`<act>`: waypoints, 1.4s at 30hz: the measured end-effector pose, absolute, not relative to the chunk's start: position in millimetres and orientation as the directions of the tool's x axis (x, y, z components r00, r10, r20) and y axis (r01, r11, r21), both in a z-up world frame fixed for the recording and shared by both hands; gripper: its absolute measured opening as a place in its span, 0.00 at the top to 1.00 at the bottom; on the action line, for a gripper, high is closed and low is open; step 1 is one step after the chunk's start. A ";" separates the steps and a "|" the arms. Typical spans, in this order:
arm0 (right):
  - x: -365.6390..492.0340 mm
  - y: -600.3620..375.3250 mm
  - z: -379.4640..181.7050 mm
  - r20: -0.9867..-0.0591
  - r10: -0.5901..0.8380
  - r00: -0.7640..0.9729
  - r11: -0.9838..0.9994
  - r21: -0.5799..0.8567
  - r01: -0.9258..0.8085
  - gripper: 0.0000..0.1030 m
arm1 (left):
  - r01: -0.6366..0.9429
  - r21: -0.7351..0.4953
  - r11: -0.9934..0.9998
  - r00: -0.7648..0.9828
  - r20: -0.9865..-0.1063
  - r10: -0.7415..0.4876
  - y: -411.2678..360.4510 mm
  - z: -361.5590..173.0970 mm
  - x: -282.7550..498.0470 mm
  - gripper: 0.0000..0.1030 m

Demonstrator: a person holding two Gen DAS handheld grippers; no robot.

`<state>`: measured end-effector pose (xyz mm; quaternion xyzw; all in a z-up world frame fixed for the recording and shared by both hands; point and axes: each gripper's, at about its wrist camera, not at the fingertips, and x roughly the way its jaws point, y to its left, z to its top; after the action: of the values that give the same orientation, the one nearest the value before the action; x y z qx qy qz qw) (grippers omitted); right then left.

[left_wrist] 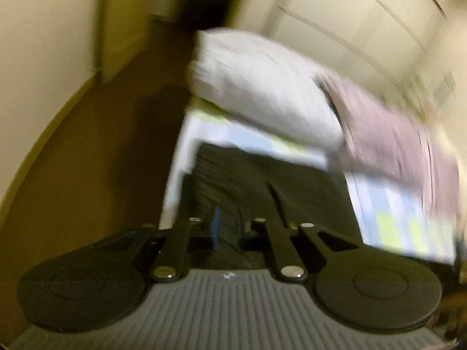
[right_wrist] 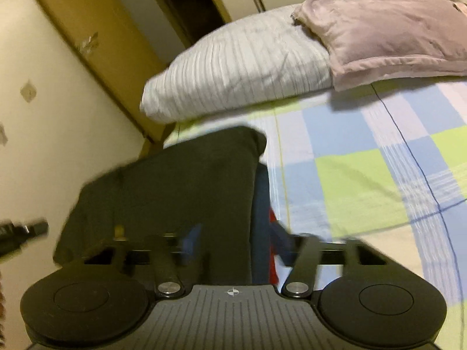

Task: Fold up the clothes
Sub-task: 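Lower the trousers onto the top of the clothes stack with both grippers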

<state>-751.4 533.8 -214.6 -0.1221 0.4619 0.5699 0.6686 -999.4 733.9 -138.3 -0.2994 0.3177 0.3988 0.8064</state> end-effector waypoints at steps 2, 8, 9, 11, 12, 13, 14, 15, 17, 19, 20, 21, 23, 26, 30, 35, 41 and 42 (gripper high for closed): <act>-767.0 533.9 -222.1 -0.795 0.604 -0.048 0.314 0.293 -0.903 0.61 | -0.828 -0.150 0.540 0.430 -0.787 0.442 728.8 -155.8 -988.1 0.98; -795.2 539.9 -245.8 -0.825 0.562 -0.056 0.279 0.253 -0.926 0.62 | -0.863 -0.154 0.480 0.391 -0.806 0.444 736.2 -205.9 -1006.1 1.00; -799.7 543.8 -247.3 -0.826 0.562 -0.051 0.269 0.240 -0.933 0.62 | -0.865 -0.169 0.472 0.398 -0.804 0.442 739.3 -209.6 -1010.4 1.00; -804.1 554.2 -256.3 -0.834 0.550 -0.039 0.257 0.214 -0.942 0.62 | -0.865 -0.190 0.465 0.410 -0.802 0.434 743.7 -213.6 -1013.2 0.99; -805.8 560.0 -262.9 -0.840 0.542 -0.033 0.251 0.199 -0.947 0.62 | -0.862 -0.194 0.468 0.415 -0.801 0.432 745.5 -215.7 -1012.4 0.98; -805.9 565.5 -269.2 -0.847 0.531 -0.029 0.248 0.188 -0.950 0.62 | -0.860 -0.188 0.475 0.415 -0.800 0.434 746.3 -216.7 -1009.6 0.98; -804.5 568.5 -271.1 -0.851 0.524 -0.029 0.250 0.186 -0.950 0.62 | -0.860 -0.173 0.480 0.408 -0.798 0.443 746.7 -216.7 -1006.8 0.98; -802.8 570.9 -271.8 -0.854 0.519 -0.030 0.254 0.188 -0.949 0.62 | -0.862 -0.159 0.482 0.398 -0.800 0.449 747.6 -215.0 -1005.7 0.98; -799.6 573.2 -269.4 -0.859 0.511 -0.035 0.259 0.193 -0.946 0.62 | -0.867 -0.153 0.473 0.386 -0.807 0.446 749.0 -207.7 -1004.8 0.98; -796.7 569.0 -258.9 -0.858 0.512 -0.038 0.270 0.203 -0.941 0.62 | -0.863 -0.147 0.483 0.387 -0.807 0.446 744.9 -192.2 -1001.9 0.99; -795.5 565.1 -252.4 -0.854 0.519 -0.039 0.277 0.211 -0.938 0.62 | -0.855 -0.139 0.499 0.393 -0.803 0.449 740.8 -182.7 -1000.4 0.99; -795.9 559.1 -244.0 -0.843 0.536 -0.046 0.276 0.227 -0.934 0.62 | -0.844 -0.133 0.519 0.403 -0.796 0.452 736.4 -174.4 -999.3 0.99; -797.7 547.5 -230.6 -0.820 0.568 -0.072 0.258 0.261 -0.930 0.62 | -0.822 -0.136 0.553 0.427 -0.790 0.440 727.7 -165.8 -997.0 0.99; -809.6 540.3 -226.5 -0.816 0.569 -0.105 0.202 0.262 -0.944 0.62 | -0.809 -0.118 0.576 0.421 -0.800 0.427 720.7 -174.7 -994.0 0.99; -833.4 547.2 -256.8 -0.856 0.510 -0.088 0.115 0.169 -0.979 0.62 | -0.816 -0.073 0.573 0.378 -0.818 0.434 719.6 -198.7 -990.6 0.97; -845.8 559.7 -258.4 -0.881 0.470 -0.050 0.059 0.088 -0.994 0.62 | -0.826 -0.089 0.556 0.368 -0.832 0.415 728.5 -193.3 -988.9 0.97; -805.7 585.0 -223.0 -0.885 0.463 -0.041 0.246 0.173 -0.954 0.62 | -0.847 -0.138 0.513 0.395 -0.809 0.435 769.0 -153.9 -980.5 0.97; -796.9 594.0 -218.6 -0.876 0.481 -0.034 0.270 0.185 -0.945 0.62 | -0.850 -0.137 0.508 0.398 -0.799 0.451 780.2 -150.1 -975.8 0.97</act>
<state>-796.9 594.0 -218.6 -0.2502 0.4635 0.5498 0.6483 -975.8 780.2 -150.1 -0.2756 0.3619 0.4122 0.7894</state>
